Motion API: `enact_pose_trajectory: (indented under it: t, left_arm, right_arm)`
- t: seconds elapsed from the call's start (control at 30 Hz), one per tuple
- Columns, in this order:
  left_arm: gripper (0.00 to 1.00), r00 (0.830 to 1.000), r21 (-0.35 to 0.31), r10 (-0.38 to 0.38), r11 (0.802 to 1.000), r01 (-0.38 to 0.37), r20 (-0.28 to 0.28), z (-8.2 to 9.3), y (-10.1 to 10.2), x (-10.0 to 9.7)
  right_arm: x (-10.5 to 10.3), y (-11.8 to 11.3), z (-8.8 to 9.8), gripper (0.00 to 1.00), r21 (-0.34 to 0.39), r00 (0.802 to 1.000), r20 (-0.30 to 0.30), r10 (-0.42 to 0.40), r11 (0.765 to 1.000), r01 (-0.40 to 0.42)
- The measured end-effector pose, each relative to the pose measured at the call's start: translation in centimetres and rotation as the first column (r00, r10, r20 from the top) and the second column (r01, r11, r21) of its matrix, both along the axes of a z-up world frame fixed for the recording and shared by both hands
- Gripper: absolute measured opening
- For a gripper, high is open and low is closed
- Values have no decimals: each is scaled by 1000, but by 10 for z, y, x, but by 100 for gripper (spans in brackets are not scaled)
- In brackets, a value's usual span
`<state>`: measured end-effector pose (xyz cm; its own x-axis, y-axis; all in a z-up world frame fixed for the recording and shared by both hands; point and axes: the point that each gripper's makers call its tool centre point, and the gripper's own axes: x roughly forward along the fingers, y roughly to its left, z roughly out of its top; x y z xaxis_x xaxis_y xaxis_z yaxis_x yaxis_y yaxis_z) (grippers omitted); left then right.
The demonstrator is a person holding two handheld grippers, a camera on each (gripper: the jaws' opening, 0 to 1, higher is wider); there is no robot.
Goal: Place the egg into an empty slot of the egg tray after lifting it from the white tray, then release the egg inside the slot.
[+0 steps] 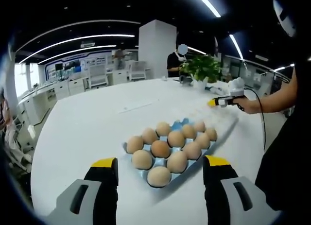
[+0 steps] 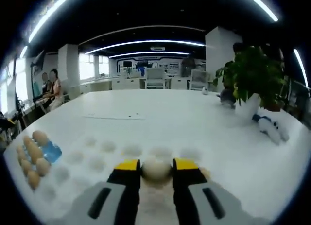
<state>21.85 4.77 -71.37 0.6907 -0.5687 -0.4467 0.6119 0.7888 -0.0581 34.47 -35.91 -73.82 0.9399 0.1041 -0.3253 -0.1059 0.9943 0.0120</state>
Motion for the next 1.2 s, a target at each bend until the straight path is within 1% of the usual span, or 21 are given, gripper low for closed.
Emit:
enact_pose_trajectory:
  t: [0.07, 0.1, 0.23, 0.27, 0.4, 0.43, 0.73, 0.8, 0.9, 0.97, 1.03, 1.07, 1.13, 1.2]
  left_arm:
    - [71, 1000, 4, 0, 1000, 0, -1, -1, 1, 0]
    - [71, 1000, 5, 0, 1000, 0, -2, -1, 0, 0]
    - [71, 1000, 3, -2, 1000, 2, -1, -1, -1, 0]
    - [71, 1000, 2, 0, 1000, 0, -3, -1, -1, 0]
    - [71, 1000, 1, 1, 1000, -1, -4, -1, -1, -1]
    - [71, 1000, 3, -1, 1000, 1, -3, -1, -1, -1]
    - [70, 1000, 1, -6, 1000, 6, 0, 0, -2, 1]
    - [70, 1000, 0, -10, 1000, 10, -1, -1, -3, 0]
    - [70, 1000, -2, -11, 1000, 11, 0, 0, -4, 0]
    - [69, 1000, -1, -12, 1000, 12, 1, 0, -4, 0]
    - [70, 1000, 0, -11, 1000, 11, 1, 0, -4, 0]
    - [70, 1000, -1, -11, 1000, 11, 1, 0, -4, 0]
    - [70, 1000, 0, -11, 1000, 11, 0, 0, -3, 0]
    - [69, 1000, -1, -10, 1000, 10, -2, -1, -3, -1]
  right_arm:
    - [1, 10, 7, 25, 12, 999, 10, 31, 999, -31]
    - [2, 17, 8, 25, 18, 999, 4, 46, 999, -46]
    - [4, 37, 11, 25, 60, 996, 15, 82, 995, -83]
    - [4, 46, 11, 25, 82, 994, 13, 108, 991, -109]
    - [3, 63, 9, 25, 83, 989, 4, 149, 985, -148]
    - [3, 69, 8, 25, 99, 987, 2, 163, 982, -162]
    - [0, 102, 6, 25, 133, 972, -7, 234, 964, -231]
    - [0, 117, 6, 25, 150, 963, -8, 268, 953, -264]
    - [1, 131, 5, 25, 144, 953, -8, 302, 944, -298]
    - [4, 144, 5, 25, 172, 945, -13, 327, 932, -320]
    - [5, 157, 5, 25, 173, 936, -9, 351, 923, -344]
    - [5, 160, 6, 25, 174, 933, -6, 359, 920, -352]
    - [5, 175, 7, 25, 178, 922, -3, 388, 907, -381]
    - [6, 183, 6, 25, 184, 913, -7, 408, 898, -400]
